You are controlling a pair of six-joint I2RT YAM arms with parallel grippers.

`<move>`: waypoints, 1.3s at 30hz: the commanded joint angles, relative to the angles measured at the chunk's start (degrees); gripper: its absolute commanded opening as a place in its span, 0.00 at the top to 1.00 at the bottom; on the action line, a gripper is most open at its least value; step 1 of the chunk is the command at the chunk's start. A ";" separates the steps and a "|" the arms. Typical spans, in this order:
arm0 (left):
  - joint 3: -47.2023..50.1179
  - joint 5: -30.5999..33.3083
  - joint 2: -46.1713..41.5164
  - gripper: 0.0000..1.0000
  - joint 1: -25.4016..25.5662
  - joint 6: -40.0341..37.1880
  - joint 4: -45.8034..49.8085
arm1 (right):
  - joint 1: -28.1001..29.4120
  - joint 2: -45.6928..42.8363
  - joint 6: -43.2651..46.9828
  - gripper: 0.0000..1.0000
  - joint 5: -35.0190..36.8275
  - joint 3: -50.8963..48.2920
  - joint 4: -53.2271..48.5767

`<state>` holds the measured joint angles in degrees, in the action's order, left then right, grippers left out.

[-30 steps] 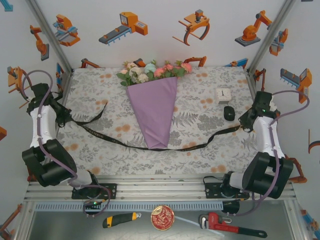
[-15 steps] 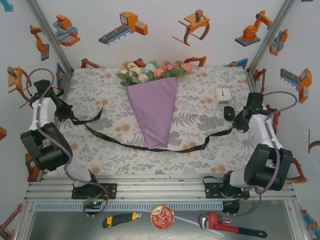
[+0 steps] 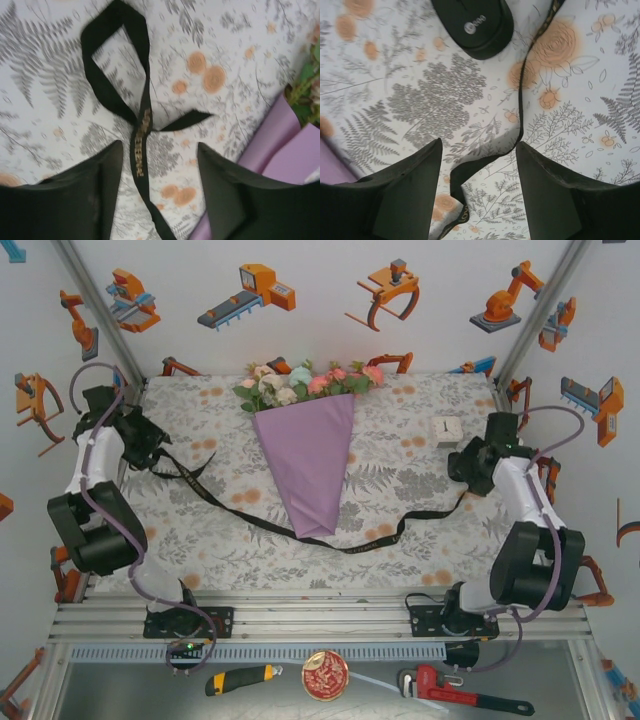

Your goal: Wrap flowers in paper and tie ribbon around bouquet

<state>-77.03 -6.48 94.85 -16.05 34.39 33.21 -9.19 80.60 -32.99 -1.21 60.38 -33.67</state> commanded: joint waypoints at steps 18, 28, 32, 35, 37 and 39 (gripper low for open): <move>16.17 -5.07 -4.91 0.14 36.15 11.59 -15.20 | 29.40 17.87 -8.44 0.29 -29.67 -2.22 36.30; 16.79 -12.52 7.33 0.40 38.17 14.56 -24.62 | 31.46 26.76 -8.93 0.41 -31.86 -0.47 39.44; 19.08 -12.59 8.07 0.51 38.74 16.75 -26.93 | 32.51 28.41 -11.33 0.50 -32.28 -0.61 41.38; 20.00 -11.83 7.65 0.62 39.11 17.48 -26.72 | 32.93 28.11 -12.97 0.60 -33.23 -1.30 43.20; 20.59 -11.77 7.23 0.71 39.09 17.97 -26.80 | 33.20 27.31 -13.05 0.67 -33.25 -1.79 43.35; 20.95 -11.88 6.82 0.78 39.16 18.39 -27.10 | 33.36 26.50 -13.19 0.76 -33.47 -2.32 43.38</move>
<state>-56.88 -17.85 102.72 22.85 51.29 7.27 23.73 109.01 -45.01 -33.61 58.57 7.57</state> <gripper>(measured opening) 0.233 0.256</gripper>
